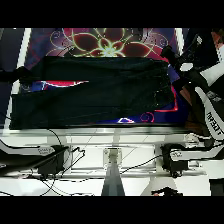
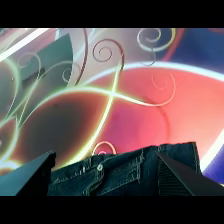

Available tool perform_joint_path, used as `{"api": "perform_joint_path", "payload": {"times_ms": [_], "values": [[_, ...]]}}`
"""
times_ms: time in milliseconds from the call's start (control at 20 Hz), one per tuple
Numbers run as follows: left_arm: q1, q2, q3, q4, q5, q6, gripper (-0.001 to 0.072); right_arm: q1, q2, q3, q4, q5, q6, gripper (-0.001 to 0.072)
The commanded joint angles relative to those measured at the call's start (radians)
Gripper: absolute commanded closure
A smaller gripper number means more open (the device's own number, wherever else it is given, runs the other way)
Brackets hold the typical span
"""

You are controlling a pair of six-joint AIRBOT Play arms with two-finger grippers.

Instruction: Fold the clothes and pants, and hang the long-sleeved shirts on hangers.

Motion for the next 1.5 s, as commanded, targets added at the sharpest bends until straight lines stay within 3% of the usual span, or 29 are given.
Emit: {"api": "perform_joint_path", "payload": {"times_ms": [0,200,300,500,600,700,950,1200,1450], "values": [[-0.104,-0.035,0.000,0.047,0.097,0.084,0.0023,0.001,-0.001,0.000,0.007,0.051,0.002,0.0016],[-0.215,-0.111,0.000,0.236,0.182,0.061,0.0034,0.001,-0.001,0.000,0.006,0.115,0.002,0.0016],[-0.238,-0.132,0.000,0.380,0.213,-0.063,0.0211,0.000,-0.001,0.000,0.006,0.117,0.002,0.0016],[-0.216,-0.129,0.001,0.552,0.256,-0.264,0.0277,0.000,-0.001,0.000,0.002,0.113,0.002,0.0016],[-0.198,-0.127,0.001,0.554,0.254,-0.270,0.0504,0.000,-0.001,0.000,0.002,0.112,0.002,0.0016],[-0.192,-0.113,0.001,0.553,0.250,-0.269,0.0677,0.000,-0.001,0.000,0.002,0.112,0.002,0.0016],[-0.192,0.025,0.003,0.554,0.232,-0.268,0.0692,0.000,-0.001,0.000,0.002,0.112,0.002,0.0016],[-0.187,0.305,0.004,0.553,-0.057,-0.141,0.0692,0.000,-0.001,0.000,-0.006,0.110,0.001,0.0016],[-0.161,0.498,0.004,0.550,-0.257,-0.111,0.0694,0.000,-0.001,0.000,-0.024,0.113,0.001,0.0016]]}}
